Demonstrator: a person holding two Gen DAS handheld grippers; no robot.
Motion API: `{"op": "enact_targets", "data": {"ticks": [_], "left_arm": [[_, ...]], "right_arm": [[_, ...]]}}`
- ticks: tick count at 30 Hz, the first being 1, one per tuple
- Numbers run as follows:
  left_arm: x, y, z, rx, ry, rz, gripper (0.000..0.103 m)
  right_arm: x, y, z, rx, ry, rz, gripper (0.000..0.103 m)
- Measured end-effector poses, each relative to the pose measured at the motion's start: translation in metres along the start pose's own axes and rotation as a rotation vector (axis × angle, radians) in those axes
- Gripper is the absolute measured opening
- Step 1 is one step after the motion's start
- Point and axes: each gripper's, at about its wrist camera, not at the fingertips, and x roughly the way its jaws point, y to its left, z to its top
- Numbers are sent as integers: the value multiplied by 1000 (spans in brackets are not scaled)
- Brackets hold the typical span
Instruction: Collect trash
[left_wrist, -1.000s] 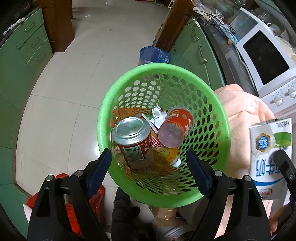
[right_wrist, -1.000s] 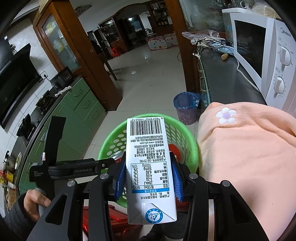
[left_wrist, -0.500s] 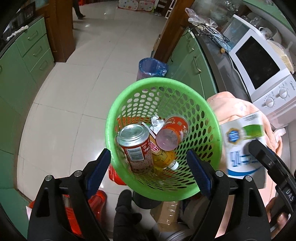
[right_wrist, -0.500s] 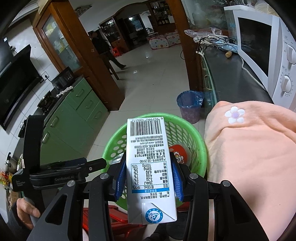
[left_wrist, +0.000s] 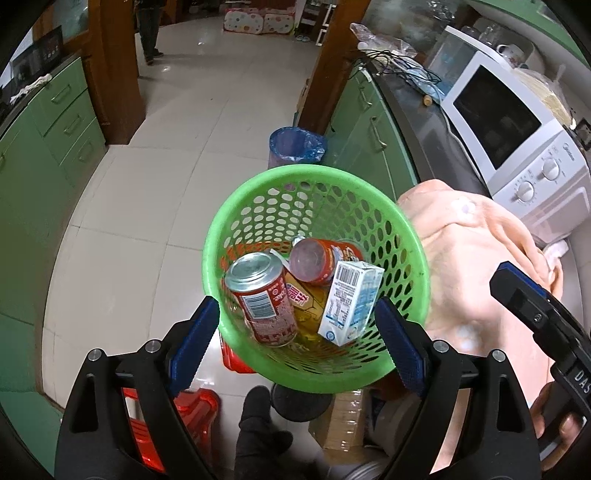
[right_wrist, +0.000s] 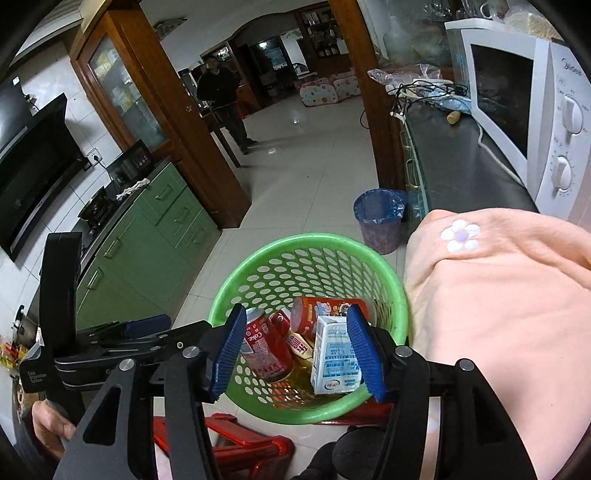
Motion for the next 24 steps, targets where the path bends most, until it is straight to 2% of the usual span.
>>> {"op": "enact_targets", "data": {"ticks": [3, 7, 12, 17, 24], "left_arm": [[-3, -6, -3, 15, -6, 5, 85], [-7, -14, -8, 40, -8, 10, 87], [-10, -33, -17, 89, -4, 6, 90], [-10, -68, -32, 174, 8, -10, 93], [-6, -130, -63, 327, 43, -55, 94]], "right_arm": [[-11, 0, -3, -13, -12, -26, 64], [-29, -6, -9, -17, -30, -55, 66], [-54, -23, -26, -2, -48, -123, 74], [-79, -46, -49, 50, -56, -178, 78], [-120, -78, -95, 116, -69, -311, 85]]}}
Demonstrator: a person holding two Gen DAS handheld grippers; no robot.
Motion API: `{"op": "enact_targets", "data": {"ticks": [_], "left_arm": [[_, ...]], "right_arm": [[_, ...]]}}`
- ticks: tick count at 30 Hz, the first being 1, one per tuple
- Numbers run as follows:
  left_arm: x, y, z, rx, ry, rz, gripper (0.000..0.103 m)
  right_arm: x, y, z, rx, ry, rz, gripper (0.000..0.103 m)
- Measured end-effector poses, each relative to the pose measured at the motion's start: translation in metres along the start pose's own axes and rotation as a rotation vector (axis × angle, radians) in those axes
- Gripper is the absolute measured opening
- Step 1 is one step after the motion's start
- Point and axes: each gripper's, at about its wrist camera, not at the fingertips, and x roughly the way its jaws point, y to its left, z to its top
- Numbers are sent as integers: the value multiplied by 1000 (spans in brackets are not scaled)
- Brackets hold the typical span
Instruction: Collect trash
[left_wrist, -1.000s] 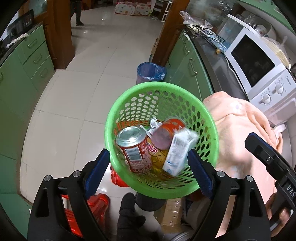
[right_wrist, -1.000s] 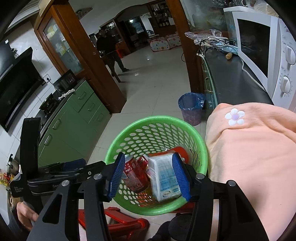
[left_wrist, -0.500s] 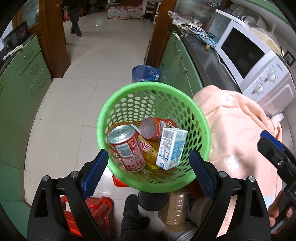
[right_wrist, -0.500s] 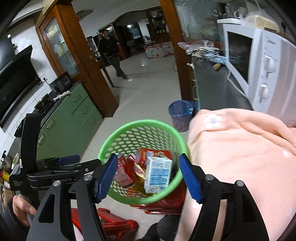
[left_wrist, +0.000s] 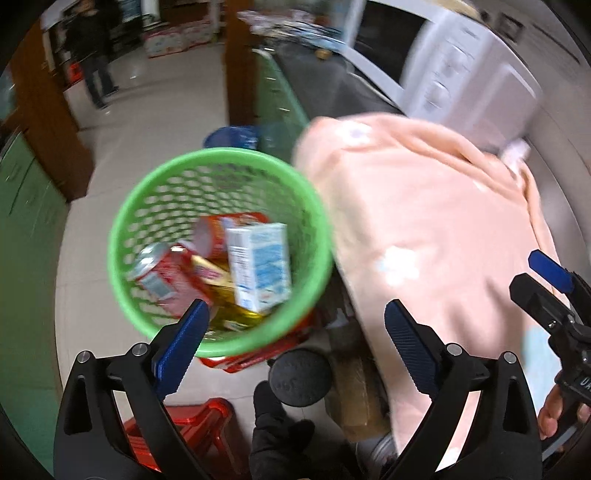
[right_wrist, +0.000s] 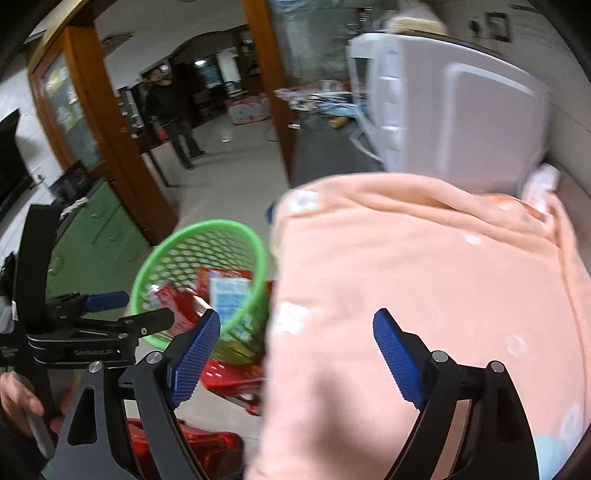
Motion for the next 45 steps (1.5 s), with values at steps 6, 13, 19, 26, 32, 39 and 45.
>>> {"op": "enact_targets", "data": {"ticks": [6, 13, 19, 26, 32, 39, 45], "left_arm": [[7, -56, -7, 111, 26, -61, 94], [-2, -113, -8, 242, -7, -79, 97], [-15, -146, -11, 300, -43, -103, 97], [-38, -170, -18, 356, -116, -81, 97], [-53, -177, -25, 360, -158, -54, 97], [-64, -178, -38, 361, -178, -26, 97], [-73, -170, -46, 342, -195, 7, 97]], "right_arm": [[-28, -43, -29, 60, -2, -102, 86], [-67, -84, -53, 172, -39, -181, 88], [-96, -102, -70, 228, -61, -231, 89], [-116, -104, -84, 273, -79, -227, 90], [-126, -99, -85, 272, -103, -223, 90], [-141, -95, -87, 259, -131, -219, 91], [-145, -90, -86, 248, -146, -198, 91]]}}
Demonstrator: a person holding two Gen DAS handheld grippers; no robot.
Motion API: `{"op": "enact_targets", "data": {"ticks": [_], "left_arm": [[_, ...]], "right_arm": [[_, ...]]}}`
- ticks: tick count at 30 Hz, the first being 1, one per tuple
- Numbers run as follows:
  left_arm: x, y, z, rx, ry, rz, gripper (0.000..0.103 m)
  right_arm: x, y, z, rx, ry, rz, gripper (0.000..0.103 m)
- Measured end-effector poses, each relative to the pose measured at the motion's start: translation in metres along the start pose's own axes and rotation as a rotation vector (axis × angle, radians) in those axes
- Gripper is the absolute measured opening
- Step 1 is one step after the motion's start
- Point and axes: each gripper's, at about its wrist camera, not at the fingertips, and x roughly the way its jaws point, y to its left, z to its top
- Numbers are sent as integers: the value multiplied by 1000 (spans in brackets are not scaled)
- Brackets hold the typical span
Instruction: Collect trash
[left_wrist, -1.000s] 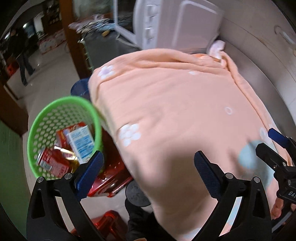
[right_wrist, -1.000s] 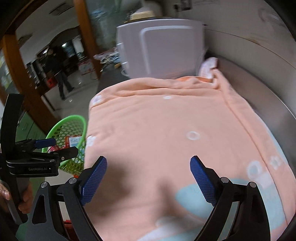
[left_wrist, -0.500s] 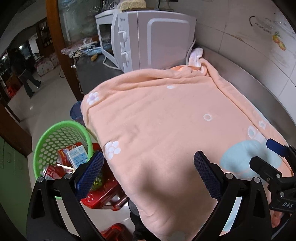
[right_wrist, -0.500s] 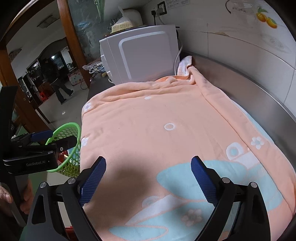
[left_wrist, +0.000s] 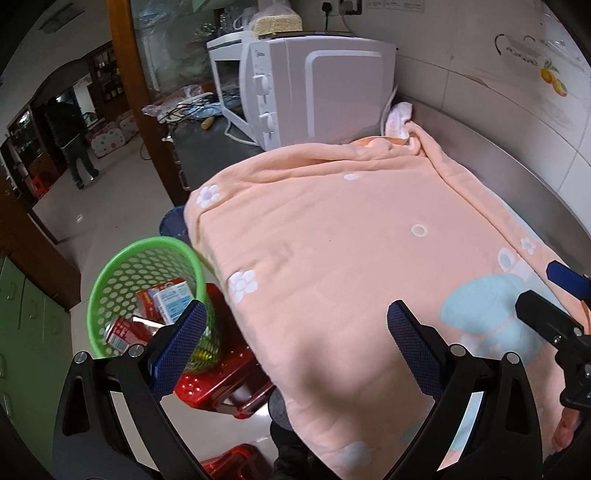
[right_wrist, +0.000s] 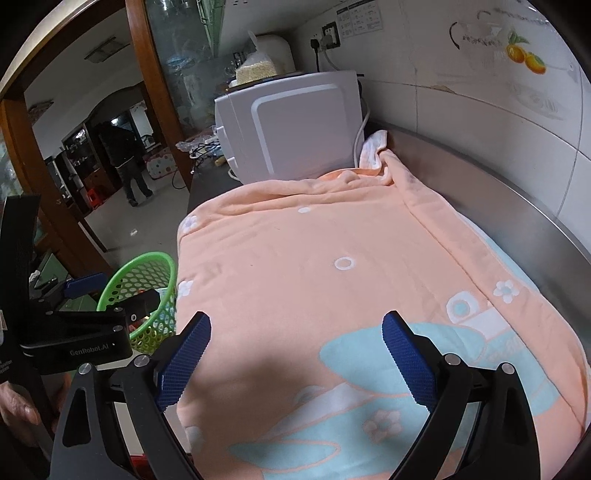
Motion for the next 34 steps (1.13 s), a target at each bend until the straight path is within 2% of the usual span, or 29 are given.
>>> {"op": "enact_targets", "data": {"ticks": [4, 12, 23, 34], "left_arm": [[-10, 5, -5, -12, -26, 49, 97], [-21, 12, -9, -33, -53, 102, 97], [-29, 12, -16, -40, -72, 118, 97], [-18, 18, -19, -57, -30, 111, 97]], "right_arm": [[-3, 7, 1, -16, -6, 24, 91], [-8, 17, 4, -37, -21, 47, 91], [-9, 21, 5, -43, -25, 55, 91], [-3, 22, -1, -41, -3, 41, 92]]}}
